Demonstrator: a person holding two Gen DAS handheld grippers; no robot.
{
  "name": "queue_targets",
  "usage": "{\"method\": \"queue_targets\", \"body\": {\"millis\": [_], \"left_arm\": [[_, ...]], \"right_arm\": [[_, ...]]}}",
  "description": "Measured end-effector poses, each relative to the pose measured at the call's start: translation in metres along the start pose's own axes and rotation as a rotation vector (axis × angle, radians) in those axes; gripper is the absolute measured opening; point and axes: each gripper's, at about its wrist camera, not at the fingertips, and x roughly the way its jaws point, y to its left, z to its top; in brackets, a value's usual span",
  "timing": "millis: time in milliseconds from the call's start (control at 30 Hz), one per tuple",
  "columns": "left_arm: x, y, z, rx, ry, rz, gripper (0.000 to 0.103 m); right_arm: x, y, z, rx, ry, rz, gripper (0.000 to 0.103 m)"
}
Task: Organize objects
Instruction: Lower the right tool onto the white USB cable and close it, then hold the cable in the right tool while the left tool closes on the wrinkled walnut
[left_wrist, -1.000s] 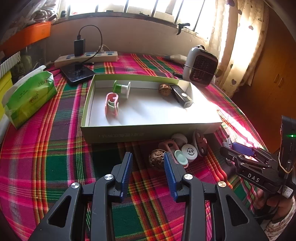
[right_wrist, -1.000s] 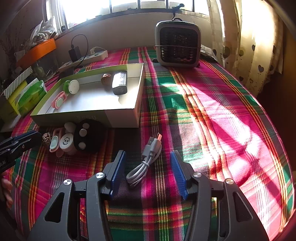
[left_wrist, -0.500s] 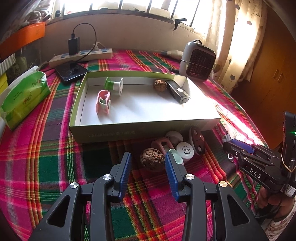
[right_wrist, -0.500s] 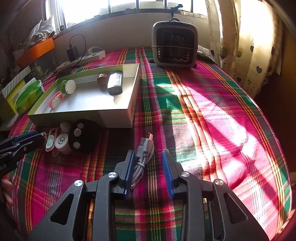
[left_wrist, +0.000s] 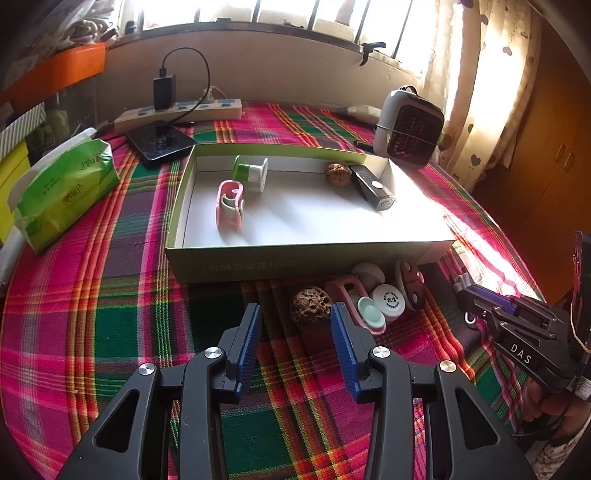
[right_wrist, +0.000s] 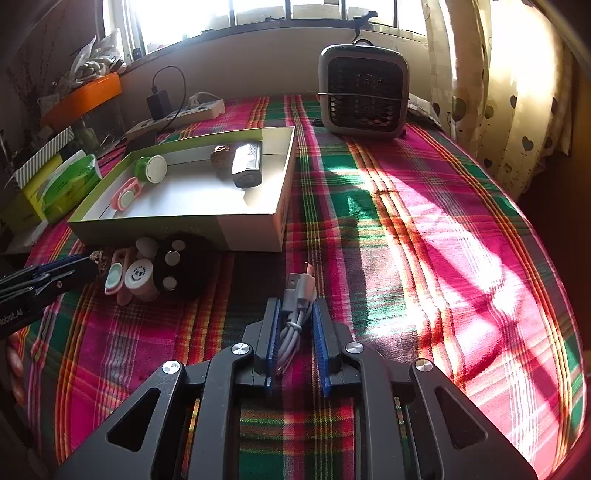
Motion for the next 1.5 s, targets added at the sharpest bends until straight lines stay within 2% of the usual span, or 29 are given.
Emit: {"method": "queue_targets", "body": {"millis": [600,967,1067,1167,1500], "left_arm": [[0.017,-0.001,0.007,-0.001,0.029,-0.039,0.038],[0.023,-0.001,0.01,0.003,0.042,-0.02,0.037],[0.023,-0.002,0.011,-0.001,0.039,-0.006,0.034],[0.024,-0.001,0.012,-0.011,0.036,0.007,0.027],[0.023,0.0,0.012,-0.017,0.031,0.004,0.027]], "right_arm": [[0.003,0.003,0.003,0.014,0.005,-0.005,0.019],[0.005,0.003,0.004,0.023,0.004,0.001,0.019],[0.005,0.003,0.004,0.023,0.004,0.006,0.019],[0.004,0.003,0.004,0.018,0.004,0.009,0.019],[0.004,0.004,0.003,0.014,0.005,0.015,0.019]]}}
